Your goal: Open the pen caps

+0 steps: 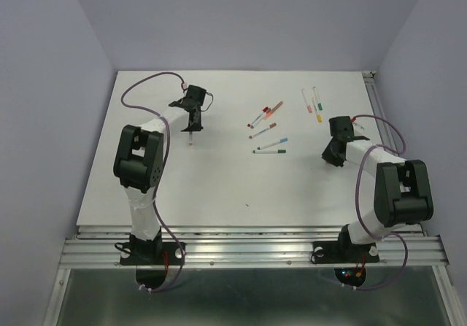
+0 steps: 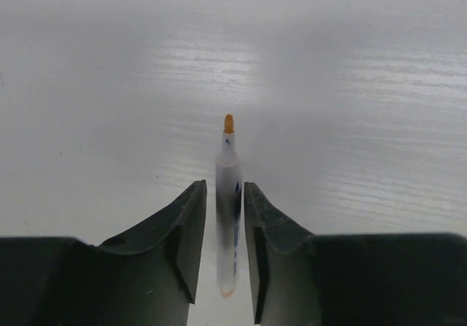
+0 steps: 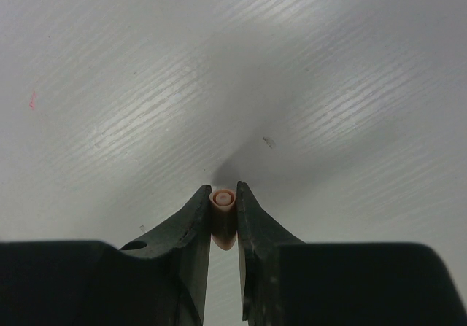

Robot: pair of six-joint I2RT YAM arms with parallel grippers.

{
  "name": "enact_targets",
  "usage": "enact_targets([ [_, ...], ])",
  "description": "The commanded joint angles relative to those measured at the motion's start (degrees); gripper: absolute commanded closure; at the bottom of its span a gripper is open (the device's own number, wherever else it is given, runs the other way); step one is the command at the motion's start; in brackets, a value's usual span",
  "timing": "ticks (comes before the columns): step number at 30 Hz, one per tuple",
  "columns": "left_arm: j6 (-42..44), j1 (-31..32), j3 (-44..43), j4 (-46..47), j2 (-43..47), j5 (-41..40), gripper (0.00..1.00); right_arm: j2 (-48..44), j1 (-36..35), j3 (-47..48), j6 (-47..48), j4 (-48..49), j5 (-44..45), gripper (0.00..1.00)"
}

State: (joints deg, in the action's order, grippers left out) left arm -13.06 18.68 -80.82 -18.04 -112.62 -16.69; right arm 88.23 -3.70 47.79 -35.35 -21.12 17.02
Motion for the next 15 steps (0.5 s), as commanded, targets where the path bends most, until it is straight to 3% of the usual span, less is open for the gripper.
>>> enact_targets([
  [1, 1.55, 0.22, -2.42, -0.94, -0.32, -0.90, 0.59, 0.37, 0.45, -0.86, 0.20, -0.76, -0.14, 0.84],
  [4, 1.63, 0.22, -1.89, -0.15, 0.03, 0.16, 0.48, 0.81, 0.45, -0.95, 0.02, -0.76, -0.49, 0.81],
  [11, 1.72, 0.22, 1.35, 3.27, 3.98, 5.43, 0.36, 0.90, 0.37, -1.03, -0.16, -1.99, -0.75, 0.78],
  [15, 2.07, 0.13, 4.86, 6.52, 9.42, 10.17, 0.31, 0.72, 0.37, -1.03, -0.07, -2.60, -0.93, 0.65],
])
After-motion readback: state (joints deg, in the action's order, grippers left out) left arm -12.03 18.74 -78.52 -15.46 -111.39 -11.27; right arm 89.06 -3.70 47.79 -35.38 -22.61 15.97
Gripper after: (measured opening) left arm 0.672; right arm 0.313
